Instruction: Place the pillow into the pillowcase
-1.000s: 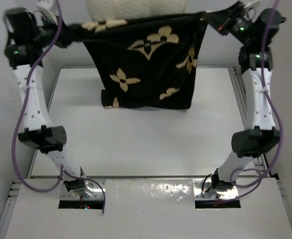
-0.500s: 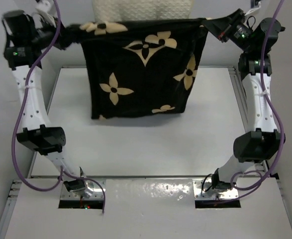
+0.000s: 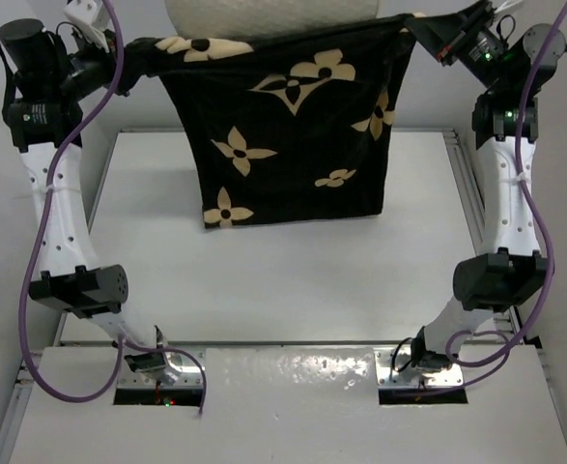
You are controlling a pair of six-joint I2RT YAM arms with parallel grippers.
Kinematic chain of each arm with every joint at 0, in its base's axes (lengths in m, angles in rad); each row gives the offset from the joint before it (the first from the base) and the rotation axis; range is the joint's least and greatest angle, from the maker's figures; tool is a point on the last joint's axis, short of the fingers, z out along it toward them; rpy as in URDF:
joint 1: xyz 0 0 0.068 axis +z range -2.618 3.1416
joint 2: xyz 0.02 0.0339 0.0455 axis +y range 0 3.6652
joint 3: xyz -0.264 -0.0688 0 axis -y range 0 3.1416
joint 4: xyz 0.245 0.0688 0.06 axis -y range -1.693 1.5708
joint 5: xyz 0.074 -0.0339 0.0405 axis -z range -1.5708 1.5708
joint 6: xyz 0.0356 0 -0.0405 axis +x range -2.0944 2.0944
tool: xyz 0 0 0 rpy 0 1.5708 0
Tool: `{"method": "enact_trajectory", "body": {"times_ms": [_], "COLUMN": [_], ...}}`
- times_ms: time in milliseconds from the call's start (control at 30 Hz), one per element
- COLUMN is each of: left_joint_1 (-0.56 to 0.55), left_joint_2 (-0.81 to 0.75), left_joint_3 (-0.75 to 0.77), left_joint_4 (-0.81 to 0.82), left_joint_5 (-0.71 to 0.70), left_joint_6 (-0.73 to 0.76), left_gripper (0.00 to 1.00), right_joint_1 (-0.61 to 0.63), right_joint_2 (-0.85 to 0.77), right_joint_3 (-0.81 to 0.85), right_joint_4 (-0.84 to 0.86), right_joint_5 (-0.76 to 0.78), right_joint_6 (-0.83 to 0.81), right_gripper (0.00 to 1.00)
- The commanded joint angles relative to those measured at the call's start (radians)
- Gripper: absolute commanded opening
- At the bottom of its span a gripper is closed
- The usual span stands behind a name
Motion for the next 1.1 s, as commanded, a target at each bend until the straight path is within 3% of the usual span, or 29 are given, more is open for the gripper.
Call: {"method": "enact_trajectory", "body": {"times_ms": [0,200,333,500,600,733,767,833,867,900,933,967,1000,1033,1067], "left_joint_1": [0.026,0.052,0.106,0.124,0.074,0.055,0.055,0.057,0.060,0.070,0.078,0.089,0.115,0.126,0.138], "left_joint_2": [0.035,0.175,0.066,0.017,0.102,0.287,0.372,0.423,0.424,0.349,0.283,0.217,0.128,0.131,0.144], "left_joint_3": [-0.076,0.122,-0.065,-0.272,-0.235,0.004,0.181,0.349,0.390,0.329,0.253,0.165,0.104,0.161,0.249], "left_joint_4": [0.071,-0.059,0.007,-0.060,-0.126,-0.168,-0.159,-0.124,-0.007,0.080,0.187,0.402,0.462,0.466,0.435], "left_joint_5": [-0.208,-0.208,-0.240,-0.263,-0.267,-0.185,-0.191,-0.226,-0.241,-0.287,-0.304,-0.321,-0.333,-0.332,-0.321], "left_joint_6": [0.049,-0.002,0.074,0.183,0.206,0.089,0.053,-0.039,-0.063,-0.103,-0.122,-0.137,-0.157,-0.159,-0.165], "left_gripper": [0.00,0.00,0.00,0.00,0.00,0.00,0.00,0.00,0.00,0.00,0.00,0.00,0.00,0.00,0.00], "right_joint_1": [-0.011,0.069,0.040,0.015,0.081,0.165,0.173,0.175,0.172,0.169,0.153,0.150,0.120,0.098,0.089], "right_joint_2": [-0.025,0.042,-0.074,-0.185,-0.114,0.120,0.242,0.376,0.445,0.520,0.513,0.475,0.338,0.267,0.198], "right_joint_3": [-0.172,-0.133,-0.224,-0.537,-0.571,-0.319,-0.122,0.139,0.415,0.512,0.519,0.454,0.358,0.194,0.146], "right_joint_4": [0.167,0.238,0.145,0.040,0.048,0.011,0.005,-0.001,0.009,0.070,0.128,0.260,0.316,0.375,0.412], "right_joint_5": [0.171,0.156,0.174,0.199,0.200,0.211,0.219,0.269,0.301,0.397,0.442,0.471,0.510,0.513,0.502], "right_joint_6": [0.013,0.051,-0.071,-0.173,-0.156,-0.121,-0.075,-0.014,0.029,0.049,0.085,0.096,0.099,0.046,0.009], "right_gripper": [0.00,0.00,0.00,0.00,0.00,0.00,0.00,0.00,0.00,0.00,0.00,0.00,0.00,0.00,0.00]}}
